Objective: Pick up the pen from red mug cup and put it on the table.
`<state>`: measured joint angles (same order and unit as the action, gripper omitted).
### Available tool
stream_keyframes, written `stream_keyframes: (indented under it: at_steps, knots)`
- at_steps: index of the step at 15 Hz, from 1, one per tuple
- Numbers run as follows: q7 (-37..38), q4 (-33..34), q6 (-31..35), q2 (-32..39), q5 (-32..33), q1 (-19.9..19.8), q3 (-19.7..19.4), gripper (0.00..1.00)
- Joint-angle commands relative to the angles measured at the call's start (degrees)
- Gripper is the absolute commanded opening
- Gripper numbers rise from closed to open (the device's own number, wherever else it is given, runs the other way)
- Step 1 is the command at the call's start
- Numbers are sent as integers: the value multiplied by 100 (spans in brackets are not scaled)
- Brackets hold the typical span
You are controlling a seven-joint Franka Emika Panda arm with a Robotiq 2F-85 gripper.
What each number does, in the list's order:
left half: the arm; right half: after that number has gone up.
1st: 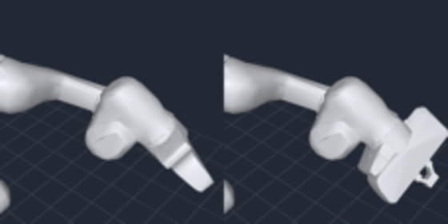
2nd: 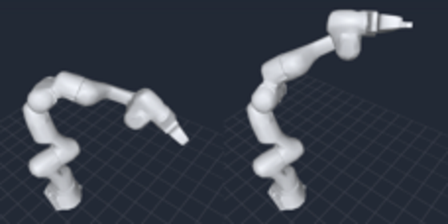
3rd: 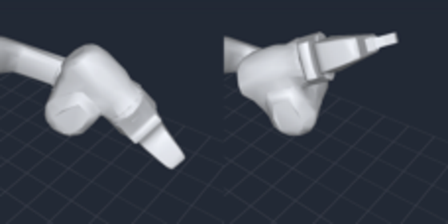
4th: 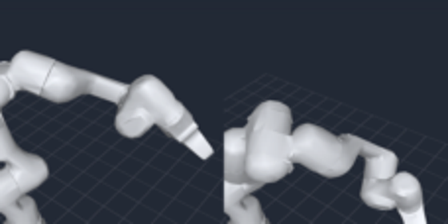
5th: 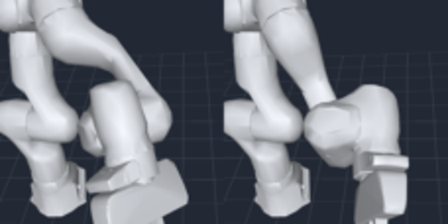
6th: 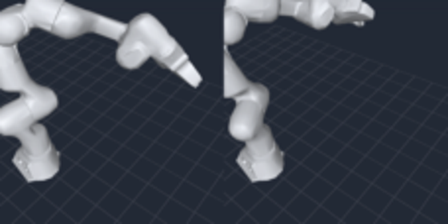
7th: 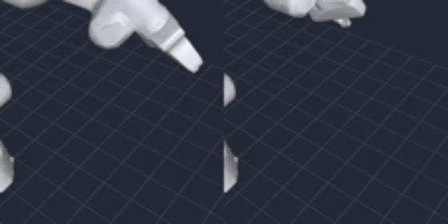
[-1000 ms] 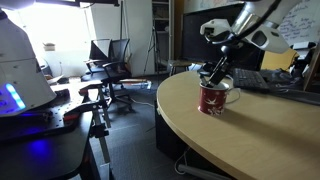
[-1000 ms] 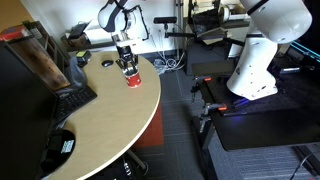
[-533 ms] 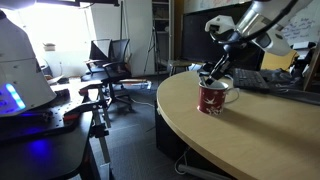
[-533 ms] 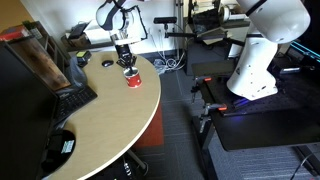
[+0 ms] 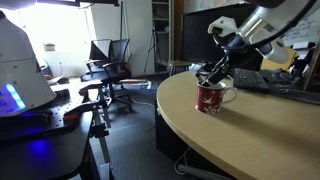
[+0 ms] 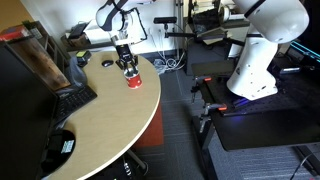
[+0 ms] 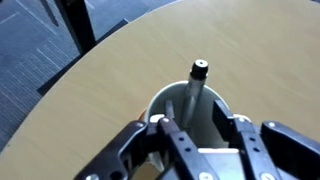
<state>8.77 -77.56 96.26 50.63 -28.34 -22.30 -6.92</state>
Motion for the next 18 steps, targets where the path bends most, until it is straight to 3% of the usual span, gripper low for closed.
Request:
stream_keyframes:
  at_steps: [1,2,6,10,11,12,15,16,18]
  knots:
    - [39,425,-391,236,-106,-130,88,68]
    - [31,479,-448,268,-100,-142,102,71]
    - [43,761,-774,441,65,-70,94,51]
    - [557,992,-799,656,332,129,-43,48]
    - [555,1076,-912,714,379,128,-23,44]
    - [550,1142,-982,763,442,137,-17,26]
    - [515,1252,-1056,826,538,160,-11,5]
    - [473,1252,-1045,805,580,178,-11,0]
    - [403,1207,-1040,717,629,199,8,5]
